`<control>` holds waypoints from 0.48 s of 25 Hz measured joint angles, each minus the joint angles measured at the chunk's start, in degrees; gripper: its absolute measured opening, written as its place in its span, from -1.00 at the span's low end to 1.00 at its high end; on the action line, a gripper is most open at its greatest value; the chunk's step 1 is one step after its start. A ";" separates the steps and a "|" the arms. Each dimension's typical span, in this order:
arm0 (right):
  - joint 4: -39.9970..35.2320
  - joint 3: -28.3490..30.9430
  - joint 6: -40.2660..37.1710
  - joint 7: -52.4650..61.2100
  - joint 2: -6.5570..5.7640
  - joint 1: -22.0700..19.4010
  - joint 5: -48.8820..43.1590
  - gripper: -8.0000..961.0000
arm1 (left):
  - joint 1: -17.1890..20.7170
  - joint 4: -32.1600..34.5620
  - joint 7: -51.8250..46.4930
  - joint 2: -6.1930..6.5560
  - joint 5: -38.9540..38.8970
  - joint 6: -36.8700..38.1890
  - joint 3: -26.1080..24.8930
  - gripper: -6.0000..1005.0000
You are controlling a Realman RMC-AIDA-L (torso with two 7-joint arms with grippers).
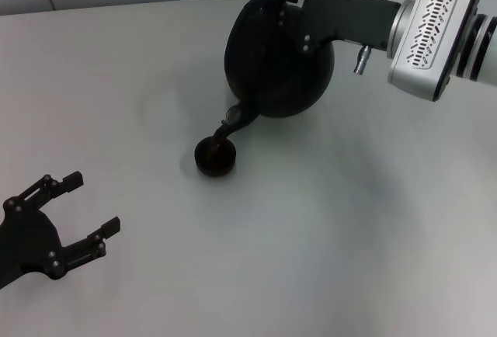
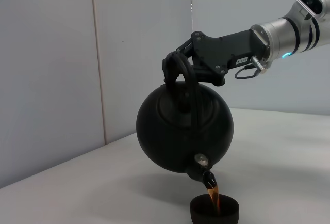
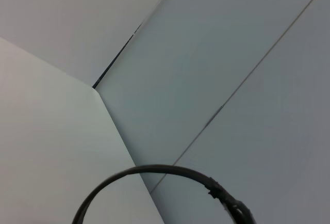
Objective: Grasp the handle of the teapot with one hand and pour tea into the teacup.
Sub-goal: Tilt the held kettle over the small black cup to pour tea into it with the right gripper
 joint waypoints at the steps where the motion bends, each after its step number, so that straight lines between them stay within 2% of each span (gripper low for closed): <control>1: 0.00 -0.01 -0.01 0.29 0.00 -0.02 0.03 -0.68 | 0.00 0.00 0.00 0.00 0.00 0.00 0.00 0.71; 12: 2.96 0.82 -0.32 8.50 0.02 -2.48 5.82 -0.65 | 0.00 0.00 0.05 0.13 0.01 0.00 -0.09 0.71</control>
